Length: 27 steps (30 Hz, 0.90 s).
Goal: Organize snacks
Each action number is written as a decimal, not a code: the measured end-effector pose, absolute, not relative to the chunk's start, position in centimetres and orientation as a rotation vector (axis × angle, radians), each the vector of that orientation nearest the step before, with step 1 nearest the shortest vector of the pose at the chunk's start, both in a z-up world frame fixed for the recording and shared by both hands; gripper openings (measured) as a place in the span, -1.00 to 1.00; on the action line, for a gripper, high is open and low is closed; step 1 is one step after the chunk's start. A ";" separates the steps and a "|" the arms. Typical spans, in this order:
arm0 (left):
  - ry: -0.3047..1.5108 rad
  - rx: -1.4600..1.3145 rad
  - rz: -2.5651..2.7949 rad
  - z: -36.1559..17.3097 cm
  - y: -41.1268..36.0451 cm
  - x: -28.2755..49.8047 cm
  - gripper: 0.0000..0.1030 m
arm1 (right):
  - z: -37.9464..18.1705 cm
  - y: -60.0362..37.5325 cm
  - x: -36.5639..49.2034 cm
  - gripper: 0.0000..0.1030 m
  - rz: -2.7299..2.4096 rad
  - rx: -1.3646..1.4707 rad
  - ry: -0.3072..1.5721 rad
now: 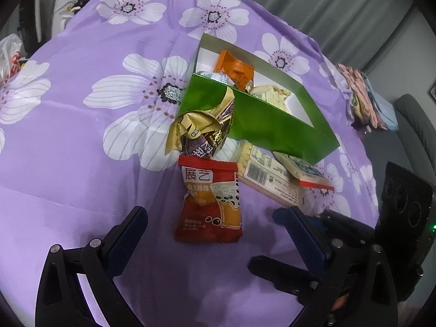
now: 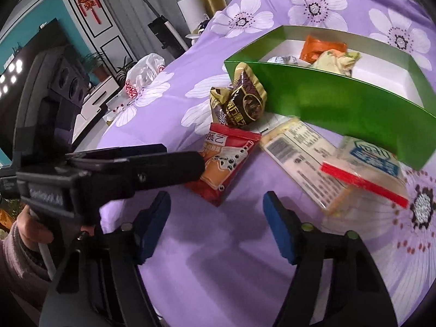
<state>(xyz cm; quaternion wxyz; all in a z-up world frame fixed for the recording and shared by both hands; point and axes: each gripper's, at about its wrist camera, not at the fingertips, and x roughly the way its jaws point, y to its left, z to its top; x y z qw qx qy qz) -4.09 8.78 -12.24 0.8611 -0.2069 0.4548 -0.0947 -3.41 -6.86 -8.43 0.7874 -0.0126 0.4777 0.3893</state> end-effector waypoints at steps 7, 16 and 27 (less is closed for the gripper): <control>0.973 -0.456 -0.216 -13.2 9.0 -3.4 0.69 | -9.1 -5.2 -2.4 0.17 0.862 -0.044 1.030; 0.989 -0.491 -0.250 -13.9 9.4 -3.0 0.03 | -9.7 -4.2 -2.0 -0.02 0.874 -0.078 1.040; 1.003 -0.471 -0.225 -13.9 9.3 -3.4 -0.04 | -9.7 -3.8 -2.5 -0.33 0.879 -0.068 1.024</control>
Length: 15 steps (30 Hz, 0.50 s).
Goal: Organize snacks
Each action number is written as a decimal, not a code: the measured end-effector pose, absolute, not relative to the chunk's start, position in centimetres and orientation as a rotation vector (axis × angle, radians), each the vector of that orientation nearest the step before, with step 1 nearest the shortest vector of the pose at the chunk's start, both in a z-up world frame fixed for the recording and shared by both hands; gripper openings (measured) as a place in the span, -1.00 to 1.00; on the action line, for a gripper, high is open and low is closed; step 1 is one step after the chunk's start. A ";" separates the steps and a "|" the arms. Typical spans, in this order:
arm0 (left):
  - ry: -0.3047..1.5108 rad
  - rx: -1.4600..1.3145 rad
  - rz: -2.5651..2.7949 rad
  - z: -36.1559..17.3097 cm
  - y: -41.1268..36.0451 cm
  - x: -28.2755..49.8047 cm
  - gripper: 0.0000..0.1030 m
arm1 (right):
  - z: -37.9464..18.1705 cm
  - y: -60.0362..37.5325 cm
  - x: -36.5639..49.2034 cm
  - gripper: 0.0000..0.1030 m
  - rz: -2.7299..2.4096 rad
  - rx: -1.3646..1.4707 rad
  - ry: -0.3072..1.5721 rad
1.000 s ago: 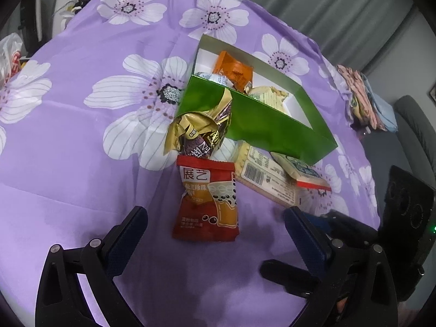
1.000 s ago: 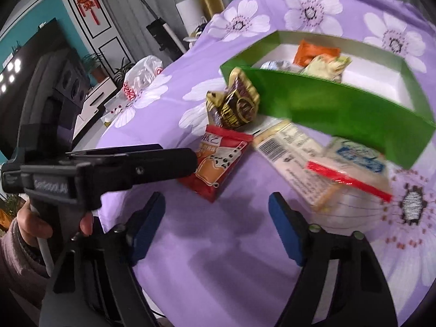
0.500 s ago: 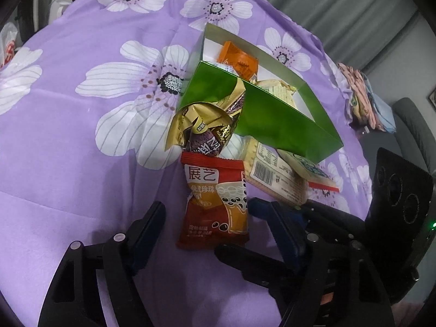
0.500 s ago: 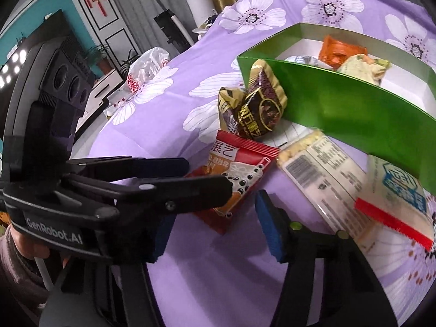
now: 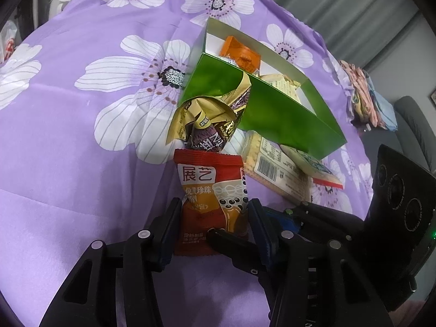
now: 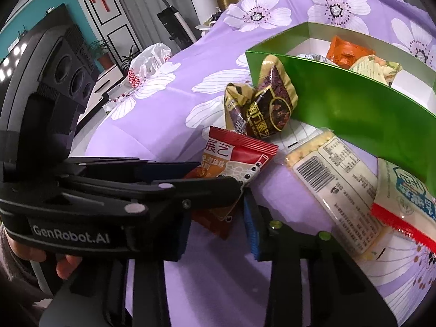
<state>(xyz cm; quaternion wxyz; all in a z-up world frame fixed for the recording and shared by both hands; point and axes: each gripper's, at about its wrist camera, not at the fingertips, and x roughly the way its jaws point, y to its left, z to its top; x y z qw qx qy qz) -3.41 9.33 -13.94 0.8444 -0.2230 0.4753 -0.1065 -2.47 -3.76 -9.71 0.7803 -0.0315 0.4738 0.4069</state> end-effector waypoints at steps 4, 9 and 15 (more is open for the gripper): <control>1.002 -0.464 -0.228 -13.7 9.3 -3.6 -0.04 | -9.0 -3.9 -3.2 -0.34 0.882 -0.076 1.000; 0.978 -0.450 -0.244 -12.3 8.7 -4.4 -0.04 | -7.6 -4.9 -3.9 -0.34 0.880 -0.058 0.968; 0.932 -0.420 -0.266 -10.0 7.5 -4.9 -0.04 | -5.5 -6.1 -4.4 -0.34 0.865 -0.049 0.910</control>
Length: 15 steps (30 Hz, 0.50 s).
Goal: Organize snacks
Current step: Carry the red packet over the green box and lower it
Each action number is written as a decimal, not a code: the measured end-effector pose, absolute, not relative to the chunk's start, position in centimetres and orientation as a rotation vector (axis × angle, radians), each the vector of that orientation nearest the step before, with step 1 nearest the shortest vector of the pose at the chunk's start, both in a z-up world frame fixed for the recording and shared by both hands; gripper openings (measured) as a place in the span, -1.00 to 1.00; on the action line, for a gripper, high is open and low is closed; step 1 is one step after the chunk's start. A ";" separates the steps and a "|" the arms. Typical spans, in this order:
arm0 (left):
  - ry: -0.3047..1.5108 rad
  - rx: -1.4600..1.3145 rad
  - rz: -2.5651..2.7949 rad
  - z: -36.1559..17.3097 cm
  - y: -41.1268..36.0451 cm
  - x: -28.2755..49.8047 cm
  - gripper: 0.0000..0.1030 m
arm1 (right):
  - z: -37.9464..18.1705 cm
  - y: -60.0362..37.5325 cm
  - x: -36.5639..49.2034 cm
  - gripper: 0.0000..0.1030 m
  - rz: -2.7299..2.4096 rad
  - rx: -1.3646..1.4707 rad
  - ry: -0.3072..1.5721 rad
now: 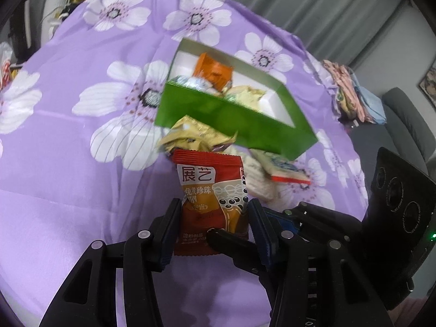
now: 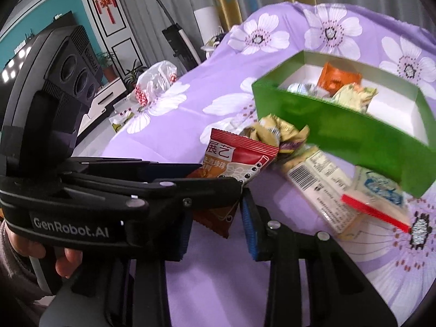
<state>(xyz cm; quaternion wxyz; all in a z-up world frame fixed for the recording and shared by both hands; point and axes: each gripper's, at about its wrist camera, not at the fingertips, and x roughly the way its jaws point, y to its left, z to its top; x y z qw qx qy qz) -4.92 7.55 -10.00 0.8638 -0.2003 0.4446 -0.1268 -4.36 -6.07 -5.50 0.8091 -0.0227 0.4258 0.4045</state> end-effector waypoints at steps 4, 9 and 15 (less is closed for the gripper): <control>0.901 -0.390 -0.278 -8.4 6.6 -4.9 -0.04 | -4.1 -6.8 -4.6 -0.34 0.848 -0.046 0.863; 0.873 -0.358 -0.293 -6.9 5.5 -4.5 -0.04 | -2.9 -7.7 -4.4 -0.34 0.833 -0.026 0.822; 0.877 -0.349 -0.313 -6.2 4.5 -3.9 -0.04 | -2.5 -8.9 -4.2 -0.34 0.812 -0.009 0.801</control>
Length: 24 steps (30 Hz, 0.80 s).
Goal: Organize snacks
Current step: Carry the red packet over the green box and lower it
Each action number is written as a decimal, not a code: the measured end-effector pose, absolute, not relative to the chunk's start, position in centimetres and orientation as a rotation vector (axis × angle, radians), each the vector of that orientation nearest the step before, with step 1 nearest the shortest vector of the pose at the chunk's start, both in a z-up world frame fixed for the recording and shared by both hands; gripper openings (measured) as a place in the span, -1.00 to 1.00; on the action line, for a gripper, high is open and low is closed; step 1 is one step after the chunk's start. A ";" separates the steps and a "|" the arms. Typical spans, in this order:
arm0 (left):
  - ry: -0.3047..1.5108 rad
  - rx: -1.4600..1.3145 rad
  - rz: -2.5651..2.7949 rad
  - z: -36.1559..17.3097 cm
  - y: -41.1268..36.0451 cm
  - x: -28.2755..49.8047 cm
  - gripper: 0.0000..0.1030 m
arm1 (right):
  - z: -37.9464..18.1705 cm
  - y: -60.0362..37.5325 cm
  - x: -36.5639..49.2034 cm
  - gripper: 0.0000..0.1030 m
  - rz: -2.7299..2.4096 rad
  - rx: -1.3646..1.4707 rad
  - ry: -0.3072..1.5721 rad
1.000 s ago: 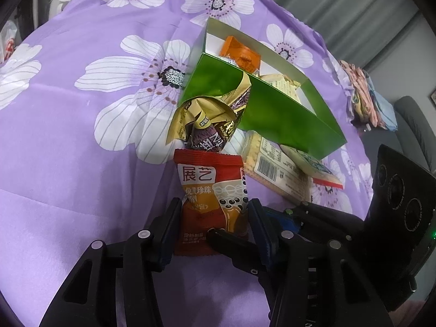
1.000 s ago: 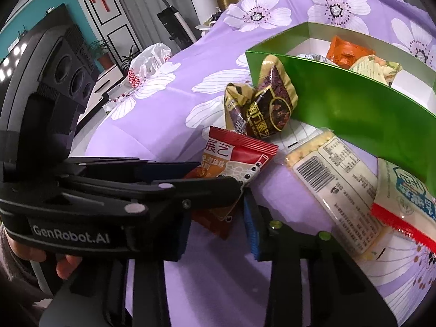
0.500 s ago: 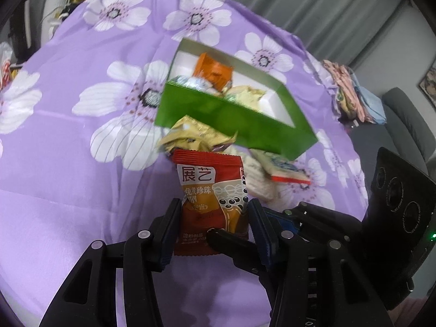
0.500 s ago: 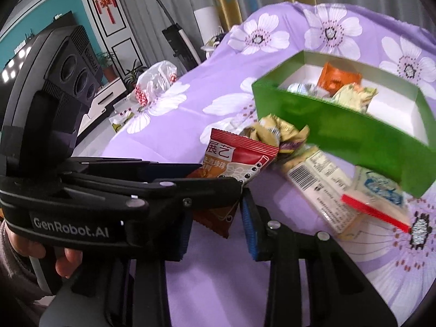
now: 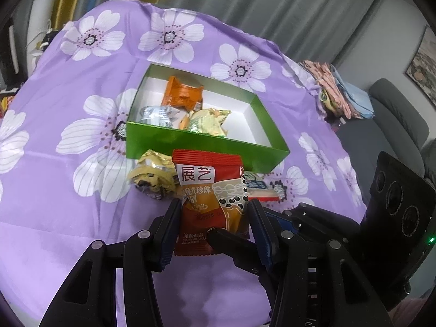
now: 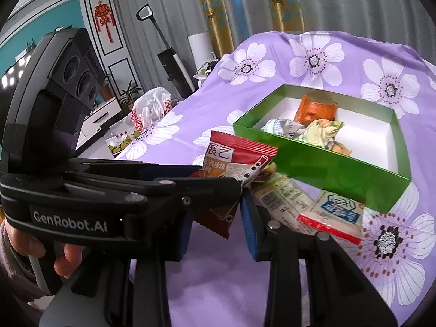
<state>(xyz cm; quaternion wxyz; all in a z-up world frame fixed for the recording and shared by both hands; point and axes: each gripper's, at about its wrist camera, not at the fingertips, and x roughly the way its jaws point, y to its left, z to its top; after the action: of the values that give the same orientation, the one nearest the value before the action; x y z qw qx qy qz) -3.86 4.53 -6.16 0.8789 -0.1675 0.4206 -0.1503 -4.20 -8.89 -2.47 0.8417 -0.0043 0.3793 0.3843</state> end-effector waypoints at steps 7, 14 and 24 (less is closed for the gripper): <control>0.874 -0.335 -0.338 -5.4 3.5 -2.2 -0.04 | -2.0 -9.7 -3.1 -0.34 0.784 0.007 0.777; 0.856 -0.326 -0.355 -4.6 3.2 0.2 -0.04 | -1.5 -10.0 -1.0 -0.34 0.763 0.026 0.745; 0.830 -0.317 -0.368 -3.5 3.6 4.3 -0.04 | -0.7 -9.5 3.0 -0.34 0.742 0.004 0.703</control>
<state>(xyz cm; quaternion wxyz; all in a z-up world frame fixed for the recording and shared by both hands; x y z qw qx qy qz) 4.25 3.62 -3.51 0.8867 -0.1524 0.3990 -0.1771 2.98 -9.50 -0.71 0.8723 0.0019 0.3363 0.3549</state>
